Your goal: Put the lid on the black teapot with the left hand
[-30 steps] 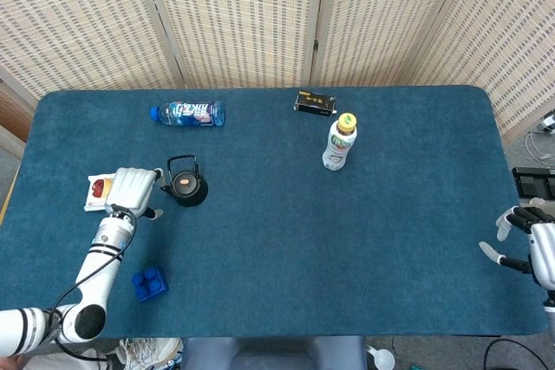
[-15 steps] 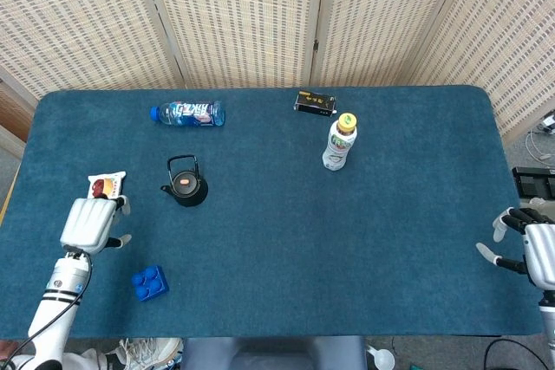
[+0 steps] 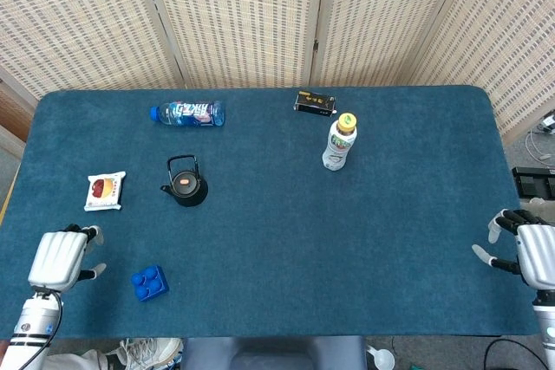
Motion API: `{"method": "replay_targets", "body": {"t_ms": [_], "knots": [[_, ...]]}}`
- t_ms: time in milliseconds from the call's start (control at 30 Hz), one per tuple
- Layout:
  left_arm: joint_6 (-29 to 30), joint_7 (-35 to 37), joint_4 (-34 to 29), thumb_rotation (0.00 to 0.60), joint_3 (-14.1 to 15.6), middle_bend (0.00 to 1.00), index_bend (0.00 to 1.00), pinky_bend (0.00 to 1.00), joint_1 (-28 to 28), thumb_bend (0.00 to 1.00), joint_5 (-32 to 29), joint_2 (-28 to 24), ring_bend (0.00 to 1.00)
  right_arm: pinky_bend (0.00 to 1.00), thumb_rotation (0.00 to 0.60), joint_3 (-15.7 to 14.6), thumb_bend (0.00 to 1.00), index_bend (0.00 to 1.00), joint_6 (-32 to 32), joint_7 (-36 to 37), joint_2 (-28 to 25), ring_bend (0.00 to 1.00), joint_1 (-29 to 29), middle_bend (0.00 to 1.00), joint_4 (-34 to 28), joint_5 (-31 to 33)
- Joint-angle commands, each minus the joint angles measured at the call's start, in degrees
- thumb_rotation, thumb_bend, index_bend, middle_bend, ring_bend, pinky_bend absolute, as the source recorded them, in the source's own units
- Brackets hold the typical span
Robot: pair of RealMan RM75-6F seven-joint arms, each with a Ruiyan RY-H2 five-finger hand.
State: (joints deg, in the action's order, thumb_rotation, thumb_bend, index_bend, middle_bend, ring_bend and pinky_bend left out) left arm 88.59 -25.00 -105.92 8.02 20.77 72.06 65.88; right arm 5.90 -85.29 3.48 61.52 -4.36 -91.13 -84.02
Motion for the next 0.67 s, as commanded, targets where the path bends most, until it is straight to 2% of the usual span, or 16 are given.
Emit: {"method": "replay_targets", "body": {"t_ms": [33, 267, 667], "knots": [[1.2, 2.8, 0.9, 0.600, 0.6, 0.62, 0.49, 0.61, -2.7, 0.04, 2.2, 0.0, 0.44, 0.50, 0.600, -0.1, 0.15, 0.67, -0.1, -0.4, 0.2, 0.38, 0.0, 0.50, -0.1, -0.2], [0.2, 5.8, 3.2, 0.600, 0.1, 0.62, 0.46, 0.61, -5.3, 0.04, 3.7, 0.3, 0.44, 0.50, 0.600, -0.3, 0.15, 0.67, 0.9, -1.2, 0.8, 0.38, -0.4, 0.50, 0.5, 0.2], [-4.7, 4.6, 4.2, 0.600, -1.7, 0.62, 0.46, 0.61, -6.1, 0.04, 4.3, 0.9, 0.44, 0.50, 0.600, -0.8, 0.15, 0.67, 2.7, -1.1, 1.1, 0.38, -1.1, 0.50, 1.0, 0.3]]}}
